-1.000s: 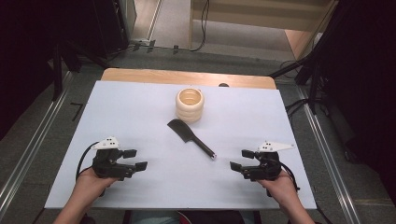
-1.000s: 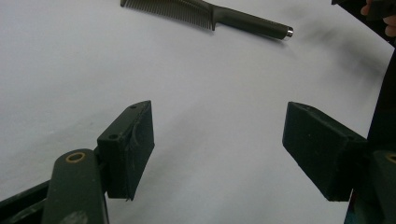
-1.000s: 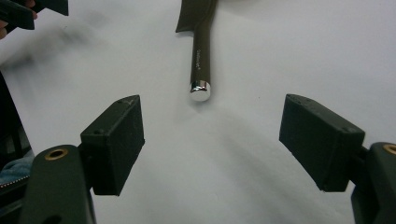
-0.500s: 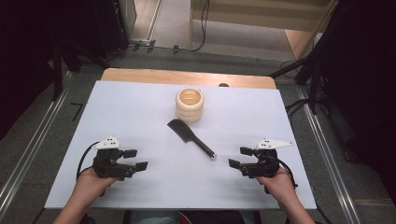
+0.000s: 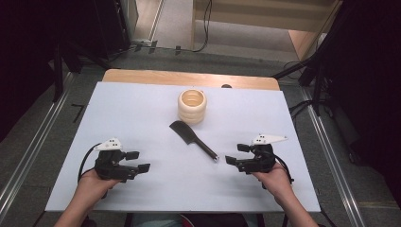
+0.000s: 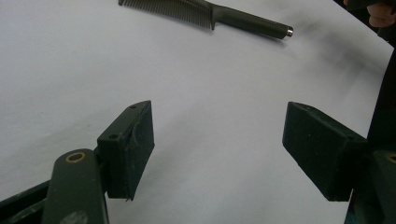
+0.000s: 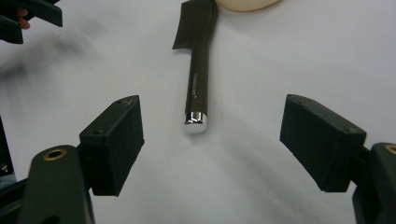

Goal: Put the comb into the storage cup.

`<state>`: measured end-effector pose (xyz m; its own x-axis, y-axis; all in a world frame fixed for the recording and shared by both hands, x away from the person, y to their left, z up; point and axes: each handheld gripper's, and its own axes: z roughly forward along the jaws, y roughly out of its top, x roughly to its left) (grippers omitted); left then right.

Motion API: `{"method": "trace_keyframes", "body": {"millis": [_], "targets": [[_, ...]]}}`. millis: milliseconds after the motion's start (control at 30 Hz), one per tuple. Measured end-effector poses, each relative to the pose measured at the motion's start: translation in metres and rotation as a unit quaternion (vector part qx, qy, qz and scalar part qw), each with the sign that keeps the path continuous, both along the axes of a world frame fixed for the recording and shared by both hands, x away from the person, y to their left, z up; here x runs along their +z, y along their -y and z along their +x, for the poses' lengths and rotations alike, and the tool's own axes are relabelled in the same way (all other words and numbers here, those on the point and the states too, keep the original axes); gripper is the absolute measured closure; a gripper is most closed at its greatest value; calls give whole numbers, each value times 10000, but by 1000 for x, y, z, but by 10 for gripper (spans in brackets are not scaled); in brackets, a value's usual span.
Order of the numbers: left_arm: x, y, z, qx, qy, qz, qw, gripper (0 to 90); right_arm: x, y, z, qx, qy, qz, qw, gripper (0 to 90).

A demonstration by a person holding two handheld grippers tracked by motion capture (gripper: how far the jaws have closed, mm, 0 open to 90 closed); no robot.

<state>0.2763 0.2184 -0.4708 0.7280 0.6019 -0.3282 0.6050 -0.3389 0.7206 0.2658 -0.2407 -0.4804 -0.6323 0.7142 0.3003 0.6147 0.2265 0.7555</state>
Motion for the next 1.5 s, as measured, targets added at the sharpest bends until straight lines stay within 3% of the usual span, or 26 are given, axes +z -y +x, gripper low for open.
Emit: {"method": "trace_keyframes", "body": {"millis": [500,1300,1500], "targets": [[0,0,0,0,-1,7,10000,259,11,-17,20,-7,152,25,9999,181],[0,-1,0,17,-7,-9,10000,259,14,-43,47,-13,33,-71,10000,206],[0,-1,0,12,-4,-7,10000,259,14,-52,53,17,-93,-179,9998,215]]}}
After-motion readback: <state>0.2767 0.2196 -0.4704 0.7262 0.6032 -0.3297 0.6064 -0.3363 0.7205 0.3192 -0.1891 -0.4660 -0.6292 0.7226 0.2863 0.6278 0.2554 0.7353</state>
